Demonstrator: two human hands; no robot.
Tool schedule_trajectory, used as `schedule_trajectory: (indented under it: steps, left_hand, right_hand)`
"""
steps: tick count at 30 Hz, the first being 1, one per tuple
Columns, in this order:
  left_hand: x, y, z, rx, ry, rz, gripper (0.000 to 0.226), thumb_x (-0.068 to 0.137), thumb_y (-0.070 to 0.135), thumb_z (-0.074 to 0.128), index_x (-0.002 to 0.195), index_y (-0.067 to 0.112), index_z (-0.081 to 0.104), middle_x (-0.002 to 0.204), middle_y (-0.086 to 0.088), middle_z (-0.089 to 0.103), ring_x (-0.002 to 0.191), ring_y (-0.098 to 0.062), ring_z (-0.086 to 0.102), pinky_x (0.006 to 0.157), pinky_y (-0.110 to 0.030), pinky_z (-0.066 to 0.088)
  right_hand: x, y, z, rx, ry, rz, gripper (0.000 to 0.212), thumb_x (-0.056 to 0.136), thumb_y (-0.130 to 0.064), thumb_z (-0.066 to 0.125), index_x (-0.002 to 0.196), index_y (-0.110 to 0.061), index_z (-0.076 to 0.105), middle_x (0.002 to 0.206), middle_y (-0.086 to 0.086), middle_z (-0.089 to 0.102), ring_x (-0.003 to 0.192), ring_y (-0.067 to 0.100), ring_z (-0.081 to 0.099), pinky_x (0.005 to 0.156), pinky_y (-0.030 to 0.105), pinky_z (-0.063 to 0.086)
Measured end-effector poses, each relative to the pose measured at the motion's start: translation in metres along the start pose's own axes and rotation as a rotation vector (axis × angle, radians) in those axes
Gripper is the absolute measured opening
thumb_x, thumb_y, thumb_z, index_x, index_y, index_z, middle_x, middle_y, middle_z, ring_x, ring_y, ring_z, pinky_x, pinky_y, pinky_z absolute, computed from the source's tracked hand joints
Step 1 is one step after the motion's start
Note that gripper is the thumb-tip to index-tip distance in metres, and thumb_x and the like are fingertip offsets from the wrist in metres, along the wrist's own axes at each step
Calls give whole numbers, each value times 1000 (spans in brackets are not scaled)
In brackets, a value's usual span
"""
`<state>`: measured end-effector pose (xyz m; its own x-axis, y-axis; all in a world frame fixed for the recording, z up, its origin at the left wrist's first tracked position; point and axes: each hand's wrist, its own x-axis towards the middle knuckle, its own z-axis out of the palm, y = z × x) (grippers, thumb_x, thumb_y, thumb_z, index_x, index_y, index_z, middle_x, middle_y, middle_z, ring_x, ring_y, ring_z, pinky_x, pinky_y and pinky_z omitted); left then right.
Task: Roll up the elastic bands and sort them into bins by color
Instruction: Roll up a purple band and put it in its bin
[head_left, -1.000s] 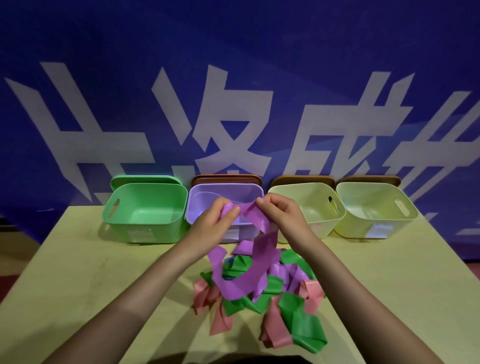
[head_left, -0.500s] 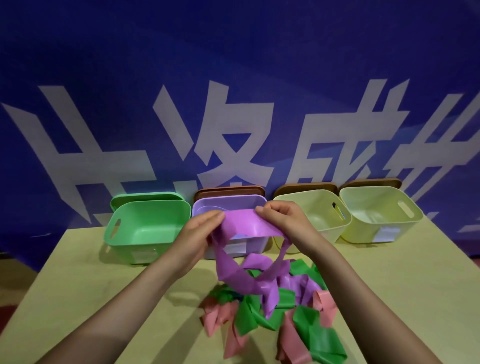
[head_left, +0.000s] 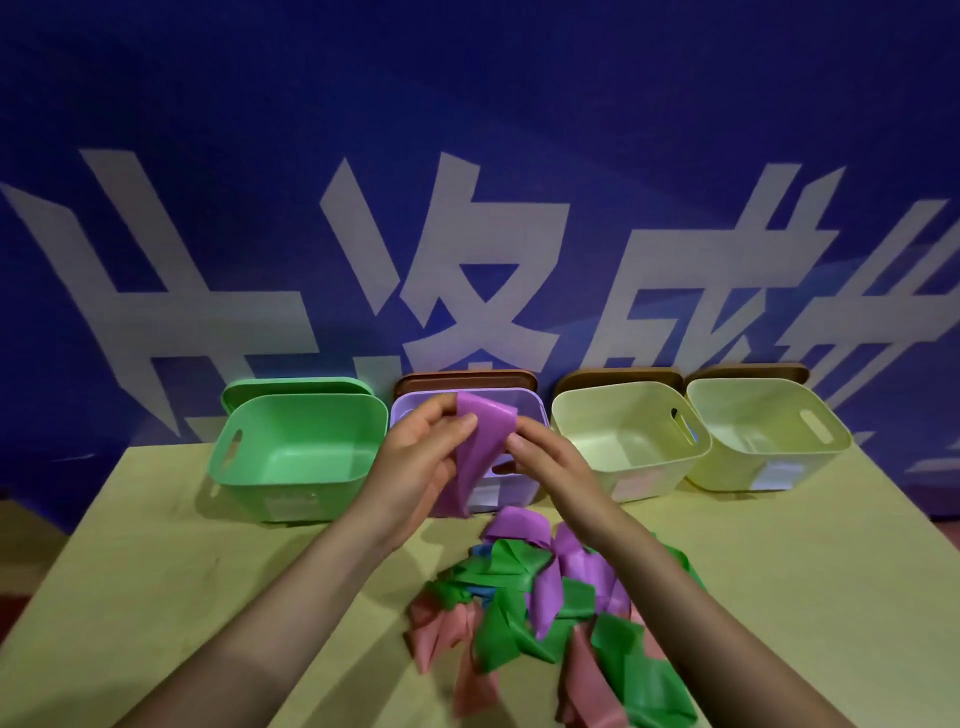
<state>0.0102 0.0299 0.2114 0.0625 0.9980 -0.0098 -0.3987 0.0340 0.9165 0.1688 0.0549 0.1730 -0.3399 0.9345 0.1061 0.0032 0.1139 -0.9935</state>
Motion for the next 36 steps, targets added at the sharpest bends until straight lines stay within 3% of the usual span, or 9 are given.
schedule_trajectory:
  steps: [4,8,12,19,23,27,31,34,36]
  left_hand:
    - [3,6,-6,22,61,39,16,93,1,50,102,8,61,89,-6,68,79,-12,64,68,-24,55]
    - [9,15,-12,-3,90,67,15,93,2,49,97,10,61,83,-1,67,75,-10,62,67,-21,53]
    - [16,21,-13,-79,90,59,19,96,2,45,100,11,61,83,0,67,72,-8,61,63,-17,51]
    - [33,21,-27,-34,198,94,27,98,4,42,110,21,59,97,0,62,89,-15,56,76,-28,47]
    - [37,10,-45,21,262,94,32,98,4,43,126,18,52,110,-4,60,98,-18,58,75,-27,55]
    - [37,3,-48,81,309,134,35,97,1,45,130,12,49,114,-10,61,99,-20,62,75,-28,58]
    - [35,3,-50,155,369,183,33,97,0,46,128,10,49,107,-7,63,82,-5,67,67,-23,57]
    - [35,3,-55,216,395,164,30,96,2,48,126,9,51,108,-5,63,75,-2,68,67,-23,58]
    - [36,0,-59,272,379,114,26,96,5,51,121,11,54,106,-4,65,76,-6,67,67,-23,57]
  right_hand:
    - [9,-2,13,-32,-45,-23,38,84,-36,64,115,-15,65,107,5,70,99,15,61,91,37,50]
    - [15,-1,16,-61,-101,-8,18,88,-9,67,105,-16,66,94,-7,69,90,8,62,86,26,51]
    - [19,8,15,-151,-161,90,16,85,-18,71,101,-16,68,91,-6,69,84,12,61,82,36,51]
    - [13,22,17,51,-140,195,6,91,-10,63,96,-9,65,81,-3,66,73,6,60,72,20,50]
    - [11,24,13,93,-90,178,35,85,-10,70,115,-22,57,91,4,66,79,8,64,71,23,51]
    - [7,29,11,-335,-165,107,68,82,-15,74,138,-31,39,111,-9,60,90,4,62,81,23,53]
    - [7,27,10,-421,-155,50,24,99,-13,50,120,-18,60,96,-12,67,80,-3,61,84,25,49]
    - [3,21,7,-374,-113,64,30,102,-21,45,98,-5,70,93,14,71,88,26,66,84,38,49]
    - [-1,14,7,-380,-70,-64,29,100,-30,44,86,-22,68,87,7,66,87,22,62,83,34,47]
